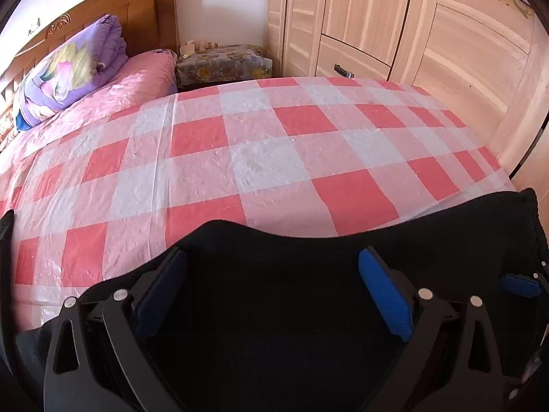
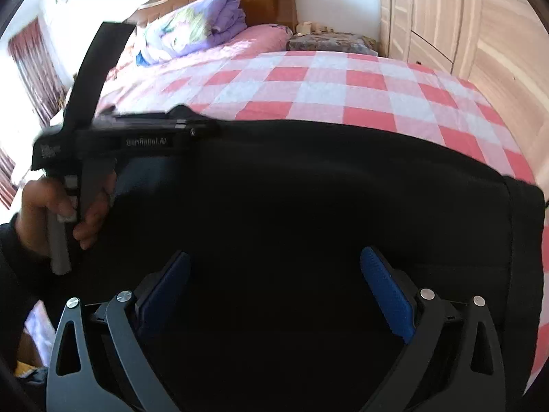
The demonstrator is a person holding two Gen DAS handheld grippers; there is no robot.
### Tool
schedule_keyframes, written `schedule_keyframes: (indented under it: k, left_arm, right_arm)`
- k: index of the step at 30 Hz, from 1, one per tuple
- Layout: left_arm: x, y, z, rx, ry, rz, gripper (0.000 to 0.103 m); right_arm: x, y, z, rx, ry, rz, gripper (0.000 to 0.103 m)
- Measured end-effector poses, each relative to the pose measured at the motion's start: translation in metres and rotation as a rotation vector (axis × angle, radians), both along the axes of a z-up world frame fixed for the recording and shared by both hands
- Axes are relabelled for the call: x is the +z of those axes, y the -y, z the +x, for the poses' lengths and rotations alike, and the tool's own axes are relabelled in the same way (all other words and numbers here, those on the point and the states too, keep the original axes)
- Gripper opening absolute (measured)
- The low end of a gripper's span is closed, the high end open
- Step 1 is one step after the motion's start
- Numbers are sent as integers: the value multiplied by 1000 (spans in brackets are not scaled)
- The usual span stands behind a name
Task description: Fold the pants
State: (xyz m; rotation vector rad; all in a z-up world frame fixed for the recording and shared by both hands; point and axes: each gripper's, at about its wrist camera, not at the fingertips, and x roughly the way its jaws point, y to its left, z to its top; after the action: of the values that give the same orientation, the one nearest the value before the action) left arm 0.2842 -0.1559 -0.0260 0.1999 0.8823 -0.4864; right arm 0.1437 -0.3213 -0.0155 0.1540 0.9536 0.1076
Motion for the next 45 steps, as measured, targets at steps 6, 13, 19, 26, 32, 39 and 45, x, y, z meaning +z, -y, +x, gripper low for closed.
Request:
schedule_keyframes:
  k: [6, 13, 19, 26, 32, 39, 45]
  left_arm:
    - [28, -13, -18, -14, 90, -57, 100]
    - [86, -111, 2, 250, 212, 110, 101]
    - [47, -215, 69, 492, -8, 199, 76]
    - [5, -254, 77, 495, -141, 193, 43]
    - [46, -304, 27, 542, 41, 54, 8]
    - [83, -436, -105, 689, 222, -193, 8]
    - [48, -504, -163, 752, 180, -182, 8]
  right_arm:
    - [37, -23, -24, -22, 115, 56, 96]
    - [34, -66, -11, 37, 146, 40, 96]
    - [16, -89, 0, 55, 116, 74, 96]
    - [7, -88, 2, 33, 91, 102, 96]
    - [10, -75, -5, -4, 101, 134, 96]
    - [24, -64, -19, -20, 151, 180, 96]
    - [23, -79, -23, 2, 137, 184, 96]
